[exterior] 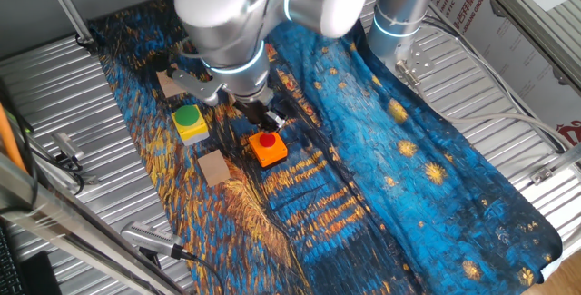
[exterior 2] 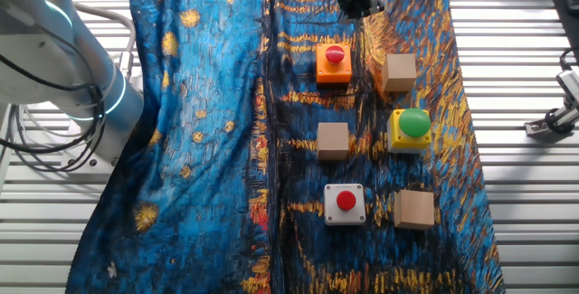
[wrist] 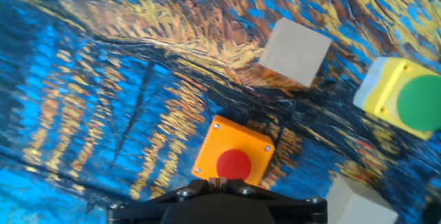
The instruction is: Press three buttons from left to right in sequence
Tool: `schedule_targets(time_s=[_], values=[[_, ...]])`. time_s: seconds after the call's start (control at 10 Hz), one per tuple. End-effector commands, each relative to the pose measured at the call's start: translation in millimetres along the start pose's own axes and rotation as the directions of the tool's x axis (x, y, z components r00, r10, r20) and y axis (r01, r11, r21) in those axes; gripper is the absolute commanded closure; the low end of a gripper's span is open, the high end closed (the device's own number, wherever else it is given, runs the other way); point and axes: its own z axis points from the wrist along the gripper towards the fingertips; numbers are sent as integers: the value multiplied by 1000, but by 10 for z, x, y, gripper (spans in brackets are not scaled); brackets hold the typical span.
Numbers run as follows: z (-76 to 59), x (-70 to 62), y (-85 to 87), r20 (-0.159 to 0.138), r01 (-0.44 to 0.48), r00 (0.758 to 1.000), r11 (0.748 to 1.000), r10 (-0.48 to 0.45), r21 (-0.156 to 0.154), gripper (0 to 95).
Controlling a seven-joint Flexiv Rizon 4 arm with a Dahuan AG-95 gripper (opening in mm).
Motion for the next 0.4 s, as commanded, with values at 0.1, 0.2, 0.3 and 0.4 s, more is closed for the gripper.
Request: schedule_targets(time_s=[0.1, 0.2, 0.3, 0.4], values=[[0, -2, 1, -5, 18, 1000, 999, -18, -33, 950], [-1, -2, 2, -9, 25, 1000, 999, -26, -36, 950], [-1, -2, 2, -13, 31, 999, 999, -32, -39, 950], [-1, -1, 2, -23, 39, 999, 998, -40, -45, 950]])
